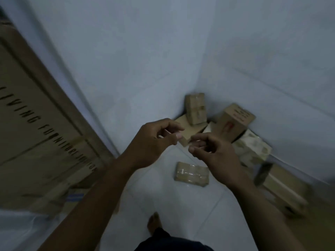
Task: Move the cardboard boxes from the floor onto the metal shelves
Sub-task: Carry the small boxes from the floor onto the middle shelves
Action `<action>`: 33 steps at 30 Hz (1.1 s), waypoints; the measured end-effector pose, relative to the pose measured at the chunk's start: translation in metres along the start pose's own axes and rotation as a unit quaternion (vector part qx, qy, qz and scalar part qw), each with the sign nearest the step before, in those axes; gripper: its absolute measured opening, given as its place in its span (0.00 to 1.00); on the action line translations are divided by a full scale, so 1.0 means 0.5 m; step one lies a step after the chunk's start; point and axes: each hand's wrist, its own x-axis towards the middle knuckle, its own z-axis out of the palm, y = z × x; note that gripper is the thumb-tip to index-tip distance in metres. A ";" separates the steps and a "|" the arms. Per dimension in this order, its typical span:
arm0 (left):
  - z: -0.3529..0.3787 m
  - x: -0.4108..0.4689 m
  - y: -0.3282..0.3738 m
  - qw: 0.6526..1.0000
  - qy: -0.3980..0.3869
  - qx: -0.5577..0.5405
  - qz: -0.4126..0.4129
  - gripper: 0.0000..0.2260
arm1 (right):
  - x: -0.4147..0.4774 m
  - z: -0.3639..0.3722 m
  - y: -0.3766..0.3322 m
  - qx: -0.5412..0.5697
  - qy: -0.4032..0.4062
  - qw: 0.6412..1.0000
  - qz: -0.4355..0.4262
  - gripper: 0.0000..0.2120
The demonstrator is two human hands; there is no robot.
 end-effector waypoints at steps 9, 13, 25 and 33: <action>0.167 0.234 -0.025 0.987 -0.153 -0.050 -0.029 0.06 | 0.032 -0.147 0.104 0.036 0.124 0.986 0.105 0.13; 0.287 0.320 -0.023 0.978 -0.198 -0.045 -0.050 0.07 | 0.034 -0.250 0.181 0.065 0.171 0.972 0.151 0.13; 0.815 0.513 -0.096 0.967 -0.160 -0.009 -0.199 0.06 | 0.119 -0.697 0.588 0.014 0.097 0.965 0.243 0.14; 1.257 0.592 -0.310 0.900 -0.184 -0.037 -0.392 0.03 | 0.119 -0.962 0.991 -0.078 0.089 0.925 0.362 0.24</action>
